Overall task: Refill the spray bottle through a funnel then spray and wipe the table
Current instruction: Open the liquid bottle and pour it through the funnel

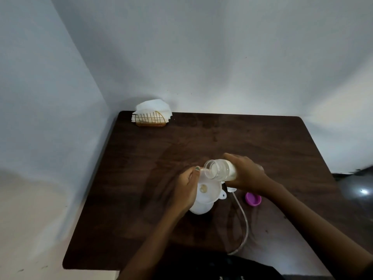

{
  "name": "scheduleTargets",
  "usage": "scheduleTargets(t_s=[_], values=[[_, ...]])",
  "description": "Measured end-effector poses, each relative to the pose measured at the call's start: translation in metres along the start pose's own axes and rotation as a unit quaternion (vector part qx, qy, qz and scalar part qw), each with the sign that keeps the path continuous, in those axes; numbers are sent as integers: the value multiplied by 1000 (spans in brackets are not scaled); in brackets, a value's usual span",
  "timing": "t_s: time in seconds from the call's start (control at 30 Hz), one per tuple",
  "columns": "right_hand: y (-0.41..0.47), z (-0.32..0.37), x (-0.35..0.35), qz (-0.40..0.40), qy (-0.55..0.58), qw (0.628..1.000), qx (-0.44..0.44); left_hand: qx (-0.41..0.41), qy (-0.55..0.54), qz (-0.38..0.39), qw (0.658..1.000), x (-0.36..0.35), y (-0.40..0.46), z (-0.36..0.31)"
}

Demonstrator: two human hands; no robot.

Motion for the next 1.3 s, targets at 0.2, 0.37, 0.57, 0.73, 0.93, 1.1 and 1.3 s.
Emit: scheduleTargets(t_s=[0.2,0.37,0.57,0.73,0.93,1.1,1.3], values=[[-3,-1,2,-38,-66,997,23,-13,50,-18,999,2,-1,3],[-5,-5,1,-63,-108,991,44,-38,68,-18,997,0,0,-3],[-9,-5,1,-61,-136,988,39,-61,73,-10,995,-3,0,-5],[-12,-5,5,-65,-168,983,36,-60,66,-11,996,-6,-1,-4],[-12,-1,9,-82,-191,977,52,-54,54,-8,997,-8,0,-5],[-15,0,10,-74,-197,977,40,-56,50,-10,997,-8,0,-3],[-17,4,11,-73,-188,979,43,-63,48,-12,997,-7,1,-2]])
Point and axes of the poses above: each hand's wrist, its own y-axis towards the middle knuckle, its own x-axis out of the back of the hand, z = x × y, the point moved 6 cm from there along y, towards the middle knuckle, and after that the axes turned 13 degrees about -x, right-handed, at the moved point
